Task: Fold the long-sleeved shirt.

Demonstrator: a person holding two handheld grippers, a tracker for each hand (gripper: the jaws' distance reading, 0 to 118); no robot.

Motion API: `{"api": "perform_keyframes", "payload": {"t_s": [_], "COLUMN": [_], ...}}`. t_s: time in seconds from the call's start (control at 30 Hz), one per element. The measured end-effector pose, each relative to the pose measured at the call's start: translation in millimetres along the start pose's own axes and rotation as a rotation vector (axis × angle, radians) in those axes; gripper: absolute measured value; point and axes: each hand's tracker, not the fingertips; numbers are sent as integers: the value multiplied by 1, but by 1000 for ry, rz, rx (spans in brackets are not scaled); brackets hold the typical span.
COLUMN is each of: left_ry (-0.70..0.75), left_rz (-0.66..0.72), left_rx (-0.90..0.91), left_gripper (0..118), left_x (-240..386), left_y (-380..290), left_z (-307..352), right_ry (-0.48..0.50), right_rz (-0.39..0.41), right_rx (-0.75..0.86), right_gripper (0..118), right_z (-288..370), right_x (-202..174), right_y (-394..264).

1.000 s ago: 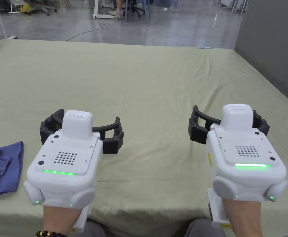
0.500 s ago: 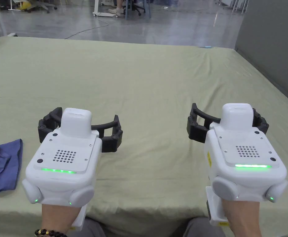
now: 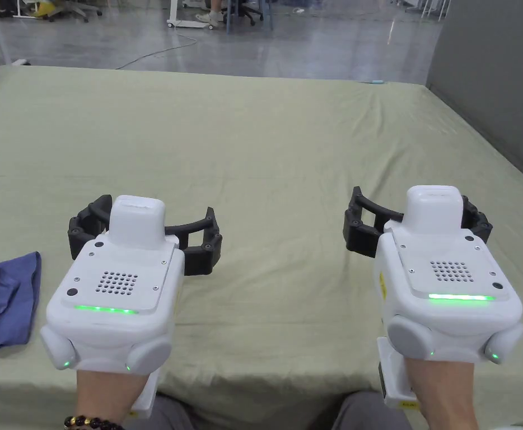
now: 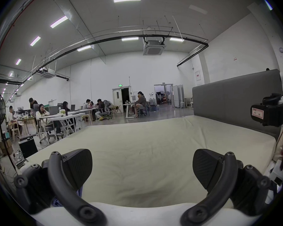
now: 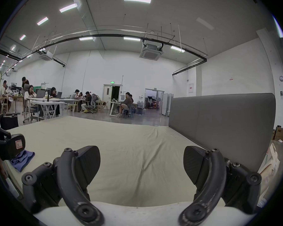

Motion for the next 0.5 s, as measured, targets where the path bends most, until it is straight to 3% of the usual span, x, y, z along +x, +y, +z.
{"api": "perform_keyframes", "payload": {"t_s": [0.5], "left_ry": [6], "left_rz": [3], "left_rx": [-1], "left_gripper": [118], "left_x": [0], "left_y": [1], "left_z": [0], "right_ry": [0], "right_rz": [0], "right_rx": [-11], "right_gripper": [104], "right_z": [-1], "right_x": [-1], "right_y": [-1]}}
